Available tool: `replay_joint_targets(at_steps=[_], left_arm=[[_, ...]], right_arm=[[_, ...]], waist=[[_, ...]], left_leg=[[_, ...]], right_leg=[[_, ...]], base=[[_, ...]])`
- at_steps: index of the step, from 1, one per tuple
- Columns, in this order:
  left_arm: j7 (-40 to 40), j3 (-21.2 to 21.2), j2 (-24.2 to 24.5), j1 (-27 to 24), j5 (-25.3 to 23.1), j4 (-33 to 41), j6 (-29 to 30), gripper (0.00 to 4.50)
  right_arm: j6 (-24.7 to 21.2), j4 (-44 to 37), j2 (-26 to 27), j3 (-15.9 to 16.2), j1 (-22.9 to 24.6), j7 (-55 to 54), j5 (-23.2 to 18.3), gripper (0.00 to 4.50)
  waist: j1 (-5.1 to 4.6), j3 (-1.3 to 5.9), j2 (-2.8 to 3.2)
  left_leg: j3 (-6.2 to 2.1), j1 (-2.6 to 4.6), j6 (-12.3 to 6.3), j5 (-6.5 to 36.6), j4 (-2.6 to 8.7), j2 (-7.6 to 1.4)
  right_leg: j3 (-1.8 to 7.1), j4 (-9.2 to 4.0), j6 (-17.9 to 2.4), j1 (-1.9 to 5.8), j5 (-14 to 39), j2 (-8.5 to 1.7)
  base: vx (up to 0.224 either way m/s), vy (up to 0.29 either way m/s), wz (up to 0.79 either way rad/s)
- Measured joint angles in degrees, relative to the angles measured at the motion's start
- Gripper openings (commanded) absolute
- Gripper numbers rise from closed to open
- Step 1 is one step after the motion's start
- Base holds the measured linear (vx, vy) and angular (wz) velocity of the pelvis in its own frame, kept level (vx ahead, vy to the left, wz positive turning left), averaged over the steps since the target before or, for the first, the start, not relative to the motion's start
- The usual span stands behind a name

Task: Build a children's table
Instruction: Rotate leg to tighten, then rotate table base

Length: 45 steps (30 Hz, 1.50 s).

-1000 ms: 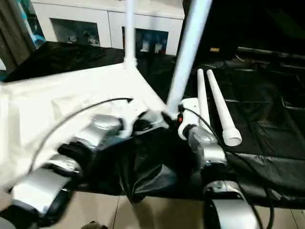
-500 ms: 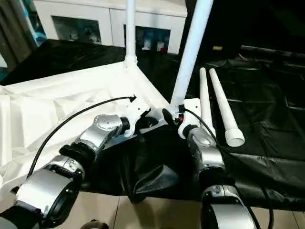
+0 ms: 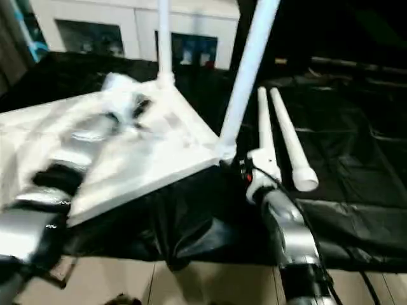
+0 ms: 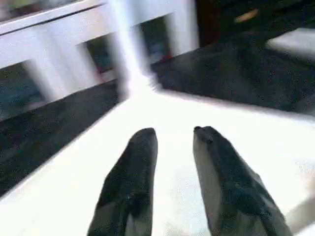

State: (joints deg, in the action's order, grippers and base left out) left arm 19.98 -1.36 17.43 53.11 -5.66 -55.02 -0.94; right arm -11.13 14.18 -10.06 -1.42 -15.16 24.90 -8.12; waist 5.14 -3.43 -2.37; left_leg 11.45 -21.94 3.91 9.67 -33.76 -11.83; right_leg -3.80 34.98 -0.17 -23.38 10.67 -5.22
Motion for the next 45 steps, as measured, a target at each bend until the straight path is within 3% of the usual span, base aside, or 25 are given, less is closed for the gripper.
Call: replay_joint_targets(at_steps=[1, 3, 7, 13, 19, 22, 31, 37, 45], left_arm=[[-0.29, 0.02, 1.32, -0.74, -0.59, 0.83, 0.92, 1.73], [-1.37, 0.17, 6.19, -3.6, -2.85, 3.6, 4.76, 1.73], [-4.31, 0.0, 15.02, -8.71, -6.65, 8.03, 12.4, 1.73], [-1.47, 2.02, 20.83, -15.29, -12.18, 15.71, 22.67, 1.73], [5.7, 4.58, 21.64, -19.22, -10.33, 18.97, 26.48, 1.73], [11.48, 6.6, 21.8, -20.37, -9.27, 21.8, 26.8, 1.73], [27.13, 12.5, 25.27, -21.44, -8.59, 29.54, 28.43, 1.73], [39.61, 15.05, 28.01, -23.83, -4.74, 35.87, 27.56, 1.73], [53.33, 19.55, 22.74, -22.98, 3.04, 40.66, 26.16, 1.73]], right_arm=[[-0.53, -1.01, -0.13, 0.66, 0.03, 0.75, -0.29, 3.79], [-2.65, -3.88, -0.99, 3.21, 1.05, 2.66, -0.31, 3.79], [-4.65, -2.72, -1.02, 4.09, 2.02, 2.9, 0.59, 3.79], [-6.06, 1.71, 0.28, 6.06, -2.96, 1.7, 2.27, 3.79], [-6.37, 4.71, 0.35, 7.14, -5.02, 1.74, 2.99, 3.79], [-6.9, 7.38, 0.63, 7.61, -6.06, 1.76, 3.94, 3.79], [-7.14, 16.83, 2.05, 8.67, -11.57, 0.3, 5.47, 3.79], [-3.6, 25.09, 2.04, 7.35, -16.1, 0.01, 5.49, 3.79], [0.14, 34.57, 0.81, 5.79, -22.3, -0.77, 6.1, 3.79]], waist=[[0.03, 0.0, 0.01], [-0.14, 0.0, 0.02], [-0.4, -0.02, 0.05], [0.04, 0.05, -0.14], [0.55, 0.06, -0.51], [0.58, 0.12, -1.28], [0.18, 0.17, -1.37], [-0.14, 0.16, -1.35], [-0.05, 0.13, -1.31]], left_leg=[[0.0, -0.02, 0.0, 0.0, 0.0, 0.0], [0.0, -0.01, 0.01, 0.01, 0.02, -0.03], [-0.01, 0.02, 0.06, -0.01, 0.04, -0.03], [-0.01, 0.01, 0.09, -0.03, 0.02, -0.01], [0.01, -0.06, 0.1, -0.04, 0.0, 0.03], [-0.02, -0.02, 0.18, -0.09, 0.02, -0.02], [0.0, 0.09, 0.23, -0.13, 0.01, 0.0], [0.0, 0.15, 0.3, -0.17, -0.02, 0.01], [0.0, 0.14, 0.4, -0.23, -0.06, 0.0]], right_leg=[[-0.01, -0.02, 0.0, 0.0, 0.0, 0.0], [-0.02, -0.02, 0.0, -0.01, 0.0, 0.02], [-0.01, 0.02, 0.01, -0.03, 0.0, 0.04], [0.06, 0.07, 0.0, 0.02, -0.01, 0.03], [0.11, 0.07, 0.0, 0.07, 0.0, 0.0], [0.08, 0.18, 0.01, 0.05, 0.0, 0.04], [0.11, 0.33, 0.01, 0.08, 0.0, 0.01], [0.14, 0.37, -0.04, 0.08, -0.05, 0.01], [0.13, 0.57, -0.05, 0.07, -0.05, 0.01]], base=[[0.0, 0.0, 0.0], [0.0, 0.0, 0.0], [0.0, 0.0, 0.0], [0.0, 0.0, 0.0], [0.0, 0.0, 0.0], [0.0, 0.0, 0.0], [0.0, 0.0, 0.0], [0.0, 0.0, 0.0], [0.0, 0.0, 0.0]])
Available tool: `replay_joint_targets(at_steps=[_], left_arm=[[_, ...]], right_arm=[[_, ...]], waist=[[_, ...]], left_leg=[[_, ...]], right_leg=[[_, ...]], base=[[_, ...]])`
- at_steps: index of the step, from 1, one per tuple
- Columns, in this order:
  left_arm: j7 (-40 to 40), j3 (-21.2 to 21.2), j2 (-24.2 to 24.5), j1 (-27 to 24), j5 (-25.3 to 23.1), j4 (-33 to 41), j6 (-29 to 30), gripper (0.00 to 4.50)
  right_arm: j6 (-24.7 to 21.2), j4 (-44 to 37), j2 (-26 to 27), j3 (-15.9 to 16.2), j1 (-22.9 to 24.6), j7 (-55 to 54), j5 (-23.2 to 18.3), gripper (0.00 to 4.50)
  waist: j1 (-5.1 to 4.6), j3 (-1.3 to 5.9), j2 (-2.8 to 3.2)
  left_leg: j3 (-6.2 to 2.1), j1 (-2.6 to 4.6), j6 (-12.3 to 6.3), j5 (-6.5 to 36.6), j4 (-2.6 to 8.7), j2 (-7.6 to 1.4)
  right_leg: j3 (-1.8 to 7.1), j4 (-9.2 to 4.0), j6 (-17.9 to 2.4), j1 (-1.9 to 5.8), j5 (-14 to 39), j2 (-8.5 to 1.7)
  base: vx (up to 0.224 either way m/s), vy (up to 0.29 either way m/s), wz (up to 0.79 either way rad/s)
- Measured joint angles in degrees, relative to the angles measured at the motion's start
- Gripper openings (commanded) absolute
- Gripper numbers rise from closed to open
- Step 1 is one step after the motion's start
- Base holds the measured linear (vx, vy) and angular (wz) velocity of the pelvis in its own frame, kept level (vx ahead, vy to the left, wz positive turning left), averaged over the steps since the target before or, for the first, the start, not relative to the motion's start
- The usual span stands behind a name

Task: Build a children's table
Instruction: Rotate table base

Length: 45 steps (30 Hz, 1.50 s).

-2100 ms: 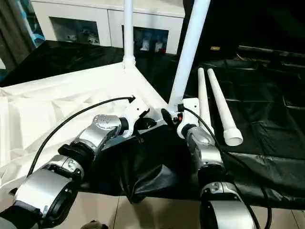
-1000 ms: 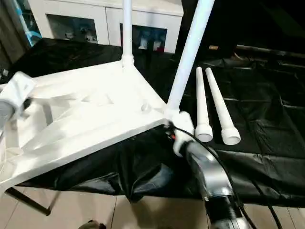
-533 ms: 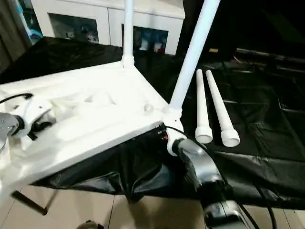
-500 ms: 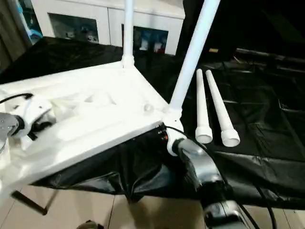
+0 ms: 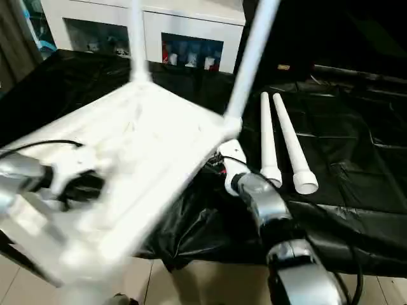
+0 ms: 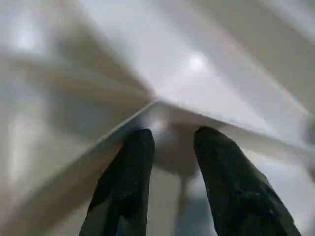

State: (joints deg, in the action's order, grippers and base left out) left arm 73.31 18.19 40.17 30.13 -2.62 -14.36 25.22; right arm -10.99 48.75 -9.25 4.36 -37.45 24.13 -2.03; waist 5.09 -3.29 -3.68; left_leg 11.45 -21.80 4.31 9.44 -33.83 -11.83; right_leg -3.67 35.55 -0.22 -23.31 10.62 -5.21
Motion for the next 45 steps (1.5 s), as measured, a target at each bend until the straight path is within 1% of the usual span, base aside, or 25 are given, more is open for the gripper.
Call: replay_joint_targets(at_steps=[1, 4, 7, 9, 11, 12, 14, 16, 19, 22, 24, 25, 27, 28, 30, 31, 33, 35, 37, 39, 40, 42, 43, 45], left_arm=[[1.11, 0.84, -0.91, 0.31, 0.79, 0.19, -0.19, 1.73], [3.27, 2.59, -3.64, 2.38, 0.77, -0.58, -0.8, 1.73], [5.05, 3.82, -5.98, 4.14, 0.92, -2.04, -1.74, 1.73], [5.33, 4.55, -7.55, 5.47, 0.96, -4.02, -2.17, 1.73], [4.75, 5.39, -9.96, 7.34, 0.59, -7.75, -4.65, 1.73], [3.17, 5.62, -11.37, 8.66, -0.12, -10.98, -6.74, 1.73], [-2.6, 5.7, -14.12, 11.23, -2.29, -17.71, -11.4, 1.73], [-9.19, 5.76, -15.36, 13.53, -4.93, -23.05, -14.65, 1.73], [-16.42, 5.77, -15.92, 16.39, -7.52, -27.95, -17.07, 1.73], [-22.88, 5.79, -16.34, 18.97, -9.11, -33.09, -18.47, 1.73], [-26.14, 5.59, -16.24, 20.02, -10.07, -35.16, -18.93, 1.73], [-27.31, 5.35, -16.23, 20.27, -10.21, -35.82, -19.09, 1.73], [-32.88, 4.99, -17.79, 22.19, -10.73, -40.69, -20.84, 1.73], [-37.29, 4.26, -18.6, 22.91, -11.04, -43.35, -22.1, 1.73], [-44.18, 3.2, -19.37, 23.86, -11.9, -46.97, -24.08, 1.73], [-47.23, 2.53, -19.33, 24.41, -12.32, -48.13, -24.83, 1.73], [-50.74, 0.85, -19.2, 24.59, -12.28, -48.7, -26.33, 1.73], [-54.53, -1.14, -19.74, 24.6, -11.46, -49.71, -28.11, 1.73], [-56.32, -4.03, -20.95, 24.59, -8.79, -49.78, -29.2, 1.73], [-56.49, -5.99, -21.44, 24.59, -6.98, -49.76, -30.27, 1.73], [-56.41, -6.56, -21.52, 24.59, -6.03, -49.59, -30.97, 1.73], [-55.99, -7.11, -21.61, 24.58, -5.66, -49.39, -31.83, 1.72], [-53.64, -8.24, -21.83, 24.21, -4.03, -48.42, -32.14, 1.72], [-51.01, -8.74, -22.39, 23.82, -2.66, -46.81, -32.72, 1.72]], right_arm=[[0.55, 0.48, -0.01, -0.1, -0.86, 0.0, 0.04, 3.79], [2.45, 2.08, -0.25, -0.66, -2.01, 0.02, 0.09, 3.79], [3.09, 3.38, -0.68, -0.93, -2.98, 0.09, 0.19, 3.79], [3.85, 3.94, -1.13, -1.27, -3.15, 0.12, 0.26, 3.79], [4.78, 5.0, -1.61, -1.64, -3.38, 0.12, 0.41, 3.79], [5.01, 5.48, -2.0, -1.78, -3.47, 0.1, 0.46, 3.79], [5.22, 5.54, -2.5, -1.98, -3.86, 0.08, 0.53, 3.79], [5.61, 5.05, -2.54, -1.92, -4.37, 0.12, 0.54, 3.79], [6.08, 3.72, -2.21, -1.53, -4.09, 1.06, 0.54, 3.79], [6.1, 1.64, -2.65, -1.57, -3.71, 1.35, 0.48, 3.79], [6.1, 1.03, -3.0, -1.66, -3.68, 1.36, 0.46, 3.79], [6.1, 0.77, -3.18, -1.69, -3.68, 1.36, 0.46, 3.79], [6.04, 0.03, -3.85, -1.99, -3.32, 1.34, 0.39, 3.79], [5.93, -1.24, -3.92, -2.17, -2.97, 1.25, 0.29, 3.79], [5.17, -3.47, -4.14, -2.75, -2.54, 0.73, -0.02, 3.79], [4.76, -4.53, -4.7, -3.23, -2.41, 0.18, -0.12, 3.79], [3.98, -6.26, -5.35, -4.43, -2.08, -0.85, -0.22, 3.79], [1.61, -7.91, -5.7, -5.16, -1.97, -3.8, -0.04, 3.79], [-1.42, -8.19, -5.89, -5.98, -2.06, -6.91, 0.22, 3.79], [-3.17, -8.1, -5.89, -7.09, -2.21, -7.54, -0.63, 3.79], [-4.12, -7.98, -5.87, -8.23, -2.64, -7.88, -1.44, 3.79], [-4.81, -7.99, -6.04, -9.55, -3.43, -8.76, -2.47, 4.08], [-6.44, -7.44, -6.31, -10.58, -4.71, -9.69, -3.02, 4.15], [-7.63, -7.03, -7.19, -11.39, -6.17, -10.56, -3.27, 4.32]], waist=[[-0.14, 0.0, 0.0], [-0.47, -0.02, 0.04], [-0.6, -0.06, 0.09], [-0.59, -0.07, 0.11], [-0.52, -0.09, 0.14], [-0.29, -0.1, 0.16], [-0.03, -0.16, 0.31], [-0.25, -0.15, 0.31], [-0.73, -0.17, 0.33], [-0.71, -0.33, 0.75], [-0.67, -0.32, 0.75], [-0.65, -0.32, 0.76], [-0.54, -0.31, 0.75], [-0.3, -0.31, 0.75], [-0.29, -0.31, 0.75], [-0.25, -0.31, 0.75], [-0.09, -0.29, 0.73], [-0.05, -0.29, 0.73], [0.12, -0.29, 0.72], [0.12, -0.32, 0.78], [0.06, -0.35, 0.84], [0.03, -0.33, 0.88], [0.03, -0.37, 0.97], [0.04, -0.36, 1.05]], left_leg=[[0.0, 0.02, 0.02, -0.01, -0.01, 0.0], [-0.01, 0.06, 0.06, -0.04, 0.0, -0.03], [-0.02, 0.05, 0.07, -0.05, 0.0, -0.04], [-0.01, 0.04, 0.07, -0.05, -0.02, -0.03], [0.0, 0.04, 0.06, -0.05, -0.06, -0.02], [0.0, 0.04, 0.06, -0.05, -0.08, -0.01], [0.0, 0.03, 0.06, -0.05, -0.11, 0.0], [-0.03, 0.08, 0.06, -0.06, -0.13, -0.03], [-0.14, 0.12, 0.08, -0.06, -0.12, -0.05], [-0.15, 0.09, 0.12, -0.09, -0.14, -0.03], [-0.17, 0.09, 0.12, -0.09, -0.14, -0.04], [-0.17, 0.08, 0.12, -0.09, -0.14, -0.04], [-0.17, -0.05, 0.11, -0.1, -0.17, -0.04], [-0.17, -0.13, 0.09, -0.1, -0.23, -0.04], [-0.17, -0.2, 0.08, -0.1, -0.33, -0.04], [-0.17, -0.21, 0.08, -0.1, -0.37, -0.04], [-0.16, -0.22, 0.06, -0.09, -0.38, -0.04], [-0.16, -0.25, 0.06, -0.1, -0.38, -0.04], [-0.16, -0.25, 0.06, -0.1, -0.41, -0.04], [-0.16, -0.27, 0.06, -0.09, -0.42, -0.03], [-0.16, -0.26, 0.05, -0.09, -0.44, -0.03], [-0.16, -0.24, 0.05, -0.09, -0.43, -0.04], [-0.16, -0.24, 0.06, -0.09, -0.44, -0.03], [-0.16, -0.23, 0.06, -0.09, -0.43, -0.04]], right_leg=[[0.01, 0.07, 0.0, -0.02, 0.0, 0.0], [0.01, 0.19, 0.02, -0.08, 0.02, 0.04], [0.01, 0.26, 0.02, -0.13, 0.02, 0.04], [0.02, 0.27, 0.02, -0.13, 0.02, 0.04], [0.03, 0.28, 0.01, -0.11, 0.01, 0.03], [0.03, 0.28, 0.0, -0.09, 0.01, 0.01], [0.04, 0.32, -0.04, -0.06, -0.06, -0.01], [0.03, 0.39, -0.01, -0.07, -0.17, 0.02], [-0.01, 0.47, 0.0, -0.11, -0.25, 0.06], [0.0, 0.49, -0.02, -0.12, -0.27, 0.04], [-0.02, 0.49, -0.02, -0.12, -0.27, 0.06], [-0.02, 0.47, -0.02, -0.12, -0.27, 0.06], [-0.04, 0.4, -0.02, -0.14, -0.26, 0.06], [-0.03, 0.39, -0.02, -0.19, -0.26, 0.05], [-0.02, 0.38, -0.02, -0.22, -0.26, 0.05], [-0.02, 0.37, -0.01, -0.22, -0.26, 0.05], [-0.01, 0.32, -0.01, -0.2, -0.26, 0.05], [-0.02, 0.26, 0.0, -0.2, -0.25, 0.05], [-0.02, 0.25, -0.01, -0.18, -0.25, 0.04], [-0.02, 0.24, -0.01, -0.19, -0.25, 0.04], [-0.01, 0.26, -0.01, -0.19, -0.26, 0.03], [-0.02, 0.28, -0.01, -0.18, -0.26, 0.03], [-0.02, 0.29, -0.01, -0.19, -0.26, 0.03], [-0.02, 0.31, -0.01, -0.19, -0.26, 0.03]], base=[[0.0, 0.0, 0.0], [0.0, 0.0, 0.0], [0.0, 0.0, 0.0], [0.0, 0.0, 0.0], [0.0, 0.0, 0.0], [0.0, 0.0, 0.0], [0.0, 0.0, 0.0], [0.0, 0.0, 0.0], [0.0, 0.0, 0.0], [0.0, 0.0, 0.0], [0.0, 0.0, 0.0], [0.0, 0.0, 0.0], [0.0, 0.0, 0.0], [0.0, 0.0, 0.0], [0.0, 0.0, 0.0], [0.0, 0.0, 0.0], [0.0, 0.0, 0.0], [0.0, 0.0, 0.0], [0.0, 0.0, 0.0], [0.0, 0.0, 0.0], [0.0, 0.0, 0.0], [0.0, 0.0, 0.0], [0.0, 0.0, 0.0], [0.0, 0.0, 0.0]])
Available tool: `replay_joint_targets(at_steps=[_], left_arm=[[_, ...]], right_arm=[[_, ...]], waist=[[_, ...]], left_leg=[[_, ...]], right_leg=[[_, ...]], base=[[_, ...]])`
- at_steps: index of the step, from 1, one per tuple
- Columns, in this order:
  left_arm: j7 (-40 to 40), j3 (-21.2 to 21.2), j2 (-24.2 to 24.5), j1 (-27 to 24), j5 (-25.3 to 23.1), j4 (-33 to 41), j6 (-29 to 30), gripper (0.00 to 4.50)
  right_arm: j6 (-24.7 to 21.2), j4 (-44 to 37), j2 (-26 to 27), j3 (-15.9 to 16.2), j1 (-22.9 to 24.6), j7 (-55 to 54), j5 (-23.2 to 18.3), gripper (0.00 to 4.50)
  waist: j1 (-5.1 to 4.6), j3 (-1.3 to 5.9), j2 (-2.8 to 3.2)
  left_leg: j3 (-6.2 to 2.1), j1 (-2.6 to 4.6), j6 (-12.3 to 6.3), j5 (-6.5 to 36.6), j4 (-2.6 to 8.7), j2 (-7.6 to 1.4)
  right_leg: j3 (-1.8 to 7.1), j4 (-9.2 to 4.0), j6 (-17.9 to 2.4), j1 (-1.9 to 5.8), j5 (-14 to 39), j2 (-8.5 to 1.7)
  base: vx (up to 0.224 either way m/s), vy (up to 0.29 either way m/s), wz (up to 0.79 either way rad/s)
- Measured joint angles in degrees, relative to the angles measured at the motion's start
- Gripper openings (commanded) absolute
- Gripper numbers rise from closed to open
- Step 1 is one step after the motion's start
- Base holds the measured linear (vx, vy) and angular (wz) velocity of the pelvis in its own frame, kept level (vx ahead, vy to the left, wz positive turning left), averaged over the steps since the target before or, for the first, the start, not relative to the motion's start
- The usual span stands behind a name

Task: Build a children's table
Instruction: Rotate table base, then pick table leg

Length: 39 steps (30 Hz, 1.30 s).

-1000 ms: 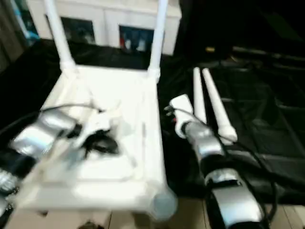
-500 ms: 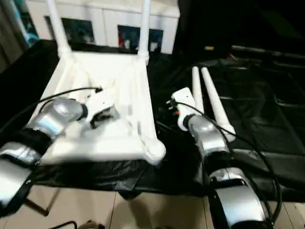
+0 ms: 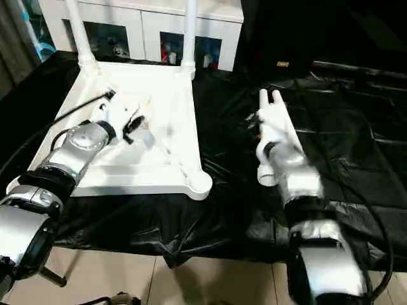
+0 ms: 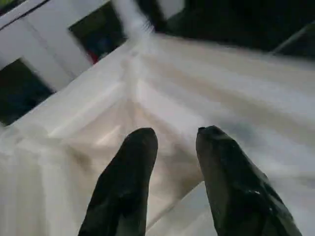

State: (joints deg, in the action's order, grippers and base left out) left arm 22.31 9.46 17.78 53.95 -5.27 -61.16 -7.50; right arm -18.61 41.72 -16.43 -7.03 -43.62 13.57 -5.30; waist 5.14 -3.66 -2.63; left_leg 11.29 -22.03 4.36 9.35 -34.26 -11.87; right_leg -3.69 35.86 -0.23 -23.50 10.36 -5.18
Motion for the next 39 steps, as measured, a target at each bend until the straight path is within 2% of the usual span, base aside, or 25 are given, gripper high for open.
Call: replay_joint_targets(at_steps=[4, 6, 7, 8, 9, 13, 16, 19, 21, 24, 25, 29, 31, 36, 37, 39], left_arm=[[12.39, -0.45, -0.55, -3.97, 5.19, 9.32, 1.03, 1.72], [20.69, 1.46, 1.4, -7.69, 8.29, 18.04, 4.95, 1.72], [26.66, 3.9, 3.07, -10.63, 10.86, 25.04, 8.66, 1.72], [30.46, 5.6, 4.13, -12.17, 12.51, 28.69, 11.11, 1.72], [32.84, 6.58, 4.58, -13.17, 13.53, 30.81, 12.98, 1.9], [40.51, 9.47, 7.97, -15.37, 18.33, 41.08, 21.54, 2.09], [43.05, 9.6, 8.89, -16.1, 19.53, 46.34, 25.0, 2.29], [43.74, 9.63, 9.07, -16.58, 19.61, 48.17, 26.53, 2.59], [43.86, 9.64, 9.7, -17.52, 19.67, 50.0, 28.01, 2.72], [43.96, 9.67, 10.4, -17.92, 19.92, 52.3, 30.39, 2.93], [43.93, 9.72, 11.03, -18.08, 20.34, 54.07, 31.8, 3.09], [43.75, 9.74, 11.5, -18.29, 20.75, 57.49, 34.36, 3.34], [43.73, 9.74, 11.45, -18.63, 20.73, 57.9, 35.03, 3.52], [43.48, 9.94, 11.58, -19.66, 20.21, 58.85, 36.32, 3.84], [43.35, 10.03, 11.81, -19.68, 20.17, 59.28, 36.56, 3.99], [43.15, 10.03, 12.01, -19.68, 20.17, 60.05, 37.02, 4.19]], right_arm=[[-2.81, 3.2, -1.33, -0.66, -3.78, -2.18, 0.17, 4.43], [-5.39, 6.8, -1.97, -0.36, -6.09, -3.3, 0.88, 4.43], [-7.36, 9.63, -3.0, -0.26, -7.53, -3.84, 1.61, 4.43], [-8.66, 11.27, -3.8, -0.17, -8.29, -4.3, 1.92, 4.43], [-9.37, 12.0, -4.3, -0.16, -8.49, -4.54, 2.25, 4.48], [-14.0, 16.89, -4.53, 0.39, -10.39, -4.13, 2.75, 4.5], [-17.1, 19.96, -4.51, 0.74, -11.1, -2.71, 2.69, 4.5], [-18.53, 22.04, -4.44, 0.72, -11.27, -1.52, 2.65, 4.5], [-19.0, 23.76, -4.46, 0.67, -12.1, -0.65, 2.58, 4.2], [-19.49, 25.1, -4.47, 0.65, -12.95, 0.17, 2.54, 4.1], [-19.63, 26.35, -4.47, 0.58, -13.34, 0.77, 2.49, 3.83], [-19.78, 28.67, -4.47, 0.19, -13.37, 1.88, 2.44, 3.64], [-19.79, 28.93, -4.47, 0.17, -13.37, 2.07, 2.45, 3.39], [-19.63, 30.5, -4.61, -0.01, -13.54, 2.99, 2.45, 3.1], [-19.62, 30.76, -4.63, -0.15, -13.57, 3.12, 2.45, 2.89], [-19.55, 31.02, -4.65, -0.38, -13.6, 3.15, 2.45, 2.83]], waist=[[-0.01, 0.03, 0.09], [-0.14, -0.02, 0.19], [-0.09, -0.03, 0.2], [-0.07, -0.03, 0.21], [-0.01, -0.05, 0.23], [-0.03, -0.1, 0.26], [-0.09, -0.1, 0.25], [-0.12, -0.1, 0.25], [-0.15, -0.1, 0.24], [-0.21, -0.11, 0.19], [-0.21, -0.09, 0.13], [-0.15, -0.08, 0.03], [-0.12, -0.08, -0.01], [-0.15, -0.05, -0.41], [-0.15, -0.05, -0.55], [-0.15, -0.07, -0.71]], left_leg=[[0.01, 0.0, 0.0, 0.0, 0.01, -0.01], [0.04, 0.01, 0.0, 0.0, 0.01, -0.01], [0.07, 0.0, 0.0, 0.0, 0.02, -0.01], [0.09, -0.02, 0.01, 0.0, 0.02, -0.02], [0.1, -0.03, 0.01, 0.0, 0.02, -0.02], [0.15, -0.05, 0.03, -0.01, 0.02, -0.03], [0.15, -0.03, 0.04, -0.02, 0.02, -0.03], [0.15, -0.03, 0.11, -0.05, 0.01, -0.02], [0.14, -0.04, 0.13, -0.07, 0.01, -0.03], [0.14, -0.07, 0.14, -0.07, 0.01, -0.04], [0.15, -0.07, 0.14, -0.08, 0.02, -0.04], [0.17, -0.12, 0.14, -0.08, 0.0, -0.03], [0.18, -0.12, 0.14, -0.08, -0.01, -0.03], [0.17, -0.12, 0.15, -0.08, -0.01, -0.04], [0.17, -0.12, 0.15, -0.09, -0.01, -0.04], [0.17, -0.12, 0.16, -0.09, -0.02, -0.04]], right_leg=[[-0.01, 0.01, -0.01, -0.01, 0.01, 0.0], [0.03, 0.03, -0.01, -0.04, 0.01, 0.0], [0.03, 0.04, -0.03, -0.06, 0.03, -0.01], [0.03, 0.06, -0.05, -0.11, 0.05, 0.0], [0.03, 0.07, -0.04, -0.13, 0.05, 0.0], [0.07, 0.27, -0.04, -0.26, 0.05, 0.0], [0.07, 0.3, -0.03, -0.25, 0.04, -0.01], [0.08, 0.31, 0.0, -0.25, 0.02, -0.01], [0.08, 0.33, 0.0, -0.27, 0.02, -0.01], [0.08, 0.34, 0.02, -0.31, 0.04, 0.0], [0.08, 0.34, 0.03, -0.33, 0.05, 0.0], [0.1, 0.33, 0.07, -0.34, 0.07, 0.0], [0.1, 0.33, 0.07, -0.34, 0.07, -0.01], [0.09, 0.36, 0.07, -0.36, 0.07, 0.0], [0.09, 0.37, 0.07, -0.36, 0.07, 0.0], [0.09, 0.37, 0.07, -0.36, 0.07, 0.0]], base=[[0.0, 0.0, 0.0], [0.0, 0.0, 0.0], [0.0, 0.0, 0.0], [0.0, 0.0, 0.0], [0.0, 0.0, 0.0], [0.0, 0.0, 0.0], [0.0, 0.0, 0.0], [0.0, 0.0, 0.0], [0.0, 0.0, 0.0], [0.0, 0.0, 0.0], [0.0, 0.0, 0.0], [0.0, 0.0, 0.0], [0.0, 0.0, 0.0], [0.0, 0.0, 0.0], [0.0, 0.0, 0.0], [0.0, 0.0, 0.0]])
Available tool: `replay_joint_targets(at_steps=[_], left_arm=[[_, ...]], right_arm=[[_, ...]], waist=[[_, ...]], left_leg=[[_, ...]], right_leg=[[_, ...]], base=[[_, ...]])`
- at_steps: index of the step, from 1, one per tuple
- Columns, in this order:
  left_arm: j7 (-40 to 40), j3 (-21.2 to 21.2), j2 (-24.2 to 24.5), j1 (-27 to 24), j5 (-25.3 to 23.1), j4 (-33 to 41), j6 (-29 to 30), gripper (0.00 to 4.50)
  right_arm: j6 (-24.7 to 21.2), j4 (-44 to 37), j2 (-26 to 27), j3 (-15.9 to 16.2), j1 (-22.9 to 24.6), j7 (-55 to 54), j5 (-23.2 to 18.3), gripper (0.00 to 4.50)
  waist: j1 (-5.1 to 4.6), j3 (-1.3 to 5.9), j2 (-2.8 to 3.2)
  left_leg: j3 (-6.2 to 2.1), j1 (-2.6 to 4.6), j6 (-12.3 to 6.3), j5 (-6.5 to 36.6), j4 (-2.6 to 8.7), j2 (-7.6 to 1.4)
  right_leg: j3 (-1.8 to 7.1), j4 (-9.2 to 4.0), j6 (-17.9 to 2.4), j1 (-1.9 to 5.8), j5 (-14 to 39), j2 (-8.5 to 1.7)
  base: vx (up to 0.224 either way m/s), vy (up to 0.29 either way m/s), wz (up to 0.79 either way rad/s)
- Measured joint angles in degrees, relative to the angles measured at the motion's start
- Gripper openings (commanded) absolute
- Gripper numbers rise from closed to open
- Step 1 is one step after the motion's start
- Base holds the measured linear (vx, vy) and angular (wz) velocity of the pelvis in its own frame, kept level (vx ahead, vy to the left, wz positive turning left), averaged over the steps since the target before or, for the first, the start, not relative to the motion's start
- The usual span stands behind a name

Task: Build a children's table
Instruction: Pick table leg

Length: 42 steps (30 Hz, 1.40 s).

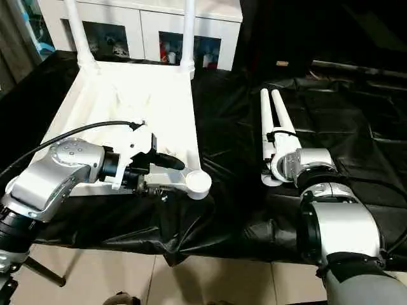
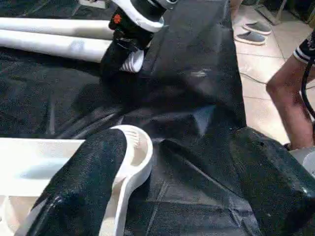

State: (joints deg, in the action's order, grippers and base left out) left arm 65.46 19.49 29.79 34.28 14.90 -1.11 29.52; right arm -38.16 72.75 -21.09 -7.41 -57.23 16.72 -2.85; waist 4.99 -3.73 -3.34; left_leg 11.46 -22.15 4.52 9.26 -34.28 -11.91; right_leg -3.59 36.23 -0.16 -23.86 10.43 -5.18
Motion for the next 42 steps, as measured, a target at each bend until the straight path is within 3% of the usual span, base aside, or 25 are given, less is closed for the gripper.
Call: replay_joint_targets(at_steps=[5, 11, 15, 19, 22, 31, 38, 42], left_arm=[[-0.95, -0.07, -0.07, 0.0, -0.45, 0.13, 0.2, 4.47], [-3.72, -1.4, -1.99, 0.3, -1.08, -1.53, -1.85, 4.5], [-10.24, -4.23, -6.0, 4.0, -2.16, -8.14, -2.69, 4.5], [-20.9, -10.03, -13.16, 10.05, -2.15, -18.26, -3.12, 4.5], [-24.74, -12.0, -16.28, 12.03, -0.91, -22.13, -3.0, 4.5], [-35.38, -23.47, -27.29, 18.68, 7.1, -36.44, 5.97, 4.5], [-41.18, -30.11, -29.96, 19.11, 11.8, -40.43, 9.12, 4.5], [-42.66, -36.22, -31.49, 20.29, 16.86, -41.38, 10.45, 4.5]], right_arm=[[0.8, 0.62, -0.07, -1.23, 0.01, -0.48, -0.33, 2.77], [3.45, 0.71, -0.51, -3.65, 0.02, -0.63, -2.3, 2.76], [6.99, 0.11, -0.87, -6.12, 0.47, 2.18, -4.65, 2.75], [13.39, -4.67, 0.21, -9.0, 3.07, 11.67, -9.17, 2.75], [15.86, -7.7, 1.31, -9.08, 4.87, 17.6, -10.92, 2.73], [11.91, -26.88, 7.37, -8.32, 15.0, 30.11, -19.35, 2.72], [9.64, -36.05, 9.59, -7.73, 18.16, 31.48, -21.98, 2.72], [8.21, -40.74, 10.22, -4.93, 20.92, 32.27, -22.25, 2.72]], waist=[[0.01, -0.06, -0.22], [0.01, -0.07, -0.24], [0.07, -0.07, -0.2], [0.06, -0.06, -0.12], [0.11, -0.03, -0.06], [0.86, 0.04, 0.54], [1.26, 0.04, 0.61], [1.44, 0.03, 0.62]], left_leg=[[0.0, -0.02, 0.0, 0.0, -0.04, 0.0], [0.0, -0.04, 0.0, 0.0, -0.06, 0.0], [-0.03, -0.09, -0.01, 0.0, -0.16, 0.0], [-0.04, -0.09, -0.02, 0.0, -0.21, 0.0], [-0.07, -0.1, -0.18, -0.09, -0.22, -0.01], [-0.06, -0.2, -0.72, -0.41, -0.25, 0.0], [-0.15, -0.17, -0.69, -0.41, -0.24, 0.0], [-0.15, -0.18, -0.68, -0.41, -0.24, 0.03]], right_leg=[[0.0, 0.01, 0.0, 0.0, 0.0, 0.0], [0.0, 0.02, 0.0, -0.01, 0.0, 0.0], [0.0, 0.07, -0.01, -0.03, -0.02, 0.0], [0.01, 0.05, -0.02, 0.02, -0.07, 0.0], [-0.02, 0.05, -0.03, 0.0, -0.06, 0.01], [-0.08, -0.01, -0.17, 0.02, -0.14, -0.03], [-0.16, -0.06, -0.27, 0.13, -0.27, -0.05], [-0.16, -0.12, -0.26, 0.16, -0.28, -0.08]], base=[[0.0, 0.0, 0.0], [0.0, 0.0, 0.0], [0.0, 0.0, 0.0], [0.0, 0.0, 0.0], [0.0, 0.0, 0.0], [0.0, 0.0, 0.0], [0.0, 0.0, 0.0], [0.0, 0.0, 0.0]])
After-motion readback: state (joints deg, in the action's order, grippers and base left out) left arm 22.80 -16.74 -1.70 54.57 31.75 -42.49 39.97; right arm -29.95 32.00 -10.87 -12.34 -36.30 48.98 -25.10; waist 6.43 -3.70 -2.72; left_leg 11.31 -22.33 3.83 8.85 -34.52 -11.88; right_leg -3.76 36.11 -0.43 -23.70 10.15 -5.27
